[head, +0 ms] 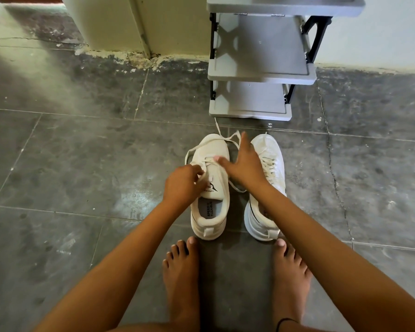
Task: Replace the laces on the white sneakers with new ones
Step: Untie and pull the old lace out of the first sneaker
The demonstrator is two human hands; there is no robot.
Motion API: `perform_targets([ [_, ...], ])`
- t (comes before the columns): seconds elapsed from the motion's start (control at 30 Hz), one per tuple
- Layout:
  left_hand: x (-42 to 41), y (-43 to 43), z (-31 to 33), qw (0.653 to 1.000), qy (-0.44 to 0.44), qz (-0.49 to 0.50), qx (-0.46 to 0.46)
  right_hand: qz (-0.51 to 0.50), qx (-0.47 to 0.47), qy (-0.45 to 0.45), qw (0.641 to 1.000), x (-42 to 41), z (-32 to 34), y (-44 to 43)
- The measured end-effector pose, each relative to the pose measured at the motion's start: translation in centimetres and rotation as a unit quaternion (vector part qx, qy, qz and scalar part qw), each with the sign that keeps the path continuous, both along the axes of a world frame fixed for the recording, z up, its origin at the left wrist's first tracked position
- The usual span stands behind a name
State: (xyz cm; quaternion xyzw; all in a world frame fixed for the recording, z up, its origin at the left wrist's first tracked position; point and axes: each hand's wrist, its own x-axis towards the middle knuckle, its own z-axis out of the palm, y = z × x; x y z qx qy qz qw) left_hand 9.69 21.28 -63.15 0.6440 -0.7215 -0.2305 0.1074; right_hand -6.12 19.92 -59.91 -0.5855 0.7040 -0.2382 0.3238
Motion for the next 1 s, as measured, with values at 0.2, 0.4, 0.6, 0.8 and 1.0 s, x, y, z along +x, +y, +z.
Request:
perform_targets([
  [0.2,1.1,-0.8,0.5,0.997,0.045,0.054,0.032,0.083,0.025,0.058,0.995,-0.1,-1.6,2.1],
  [0.4,1.3,-1.3,0.9,0.996,0.069,0.038,0.051,0.134,0.034,0.080,0.987,-0.1,-2.2,2.4],
  [0.6,0.0,-1.6,0.9,0.999,-0.024,-0.017,0.025,0.181,0.040,0.149,0.971,0.3,-2.4,1.4],
  [0.8,0.1,-1.2,0.4,0.999,-0.030,-0.034,0.001,0.184,-0.006,0.262,0.947,1.2,-1.9,-0.5],
  [1.0,-0.5,-1.1,0.7,0.994,-0.074,-0.067,0.032,0.178,0.013,0.292,0.940,1.9,-2.1,-1.3],
])
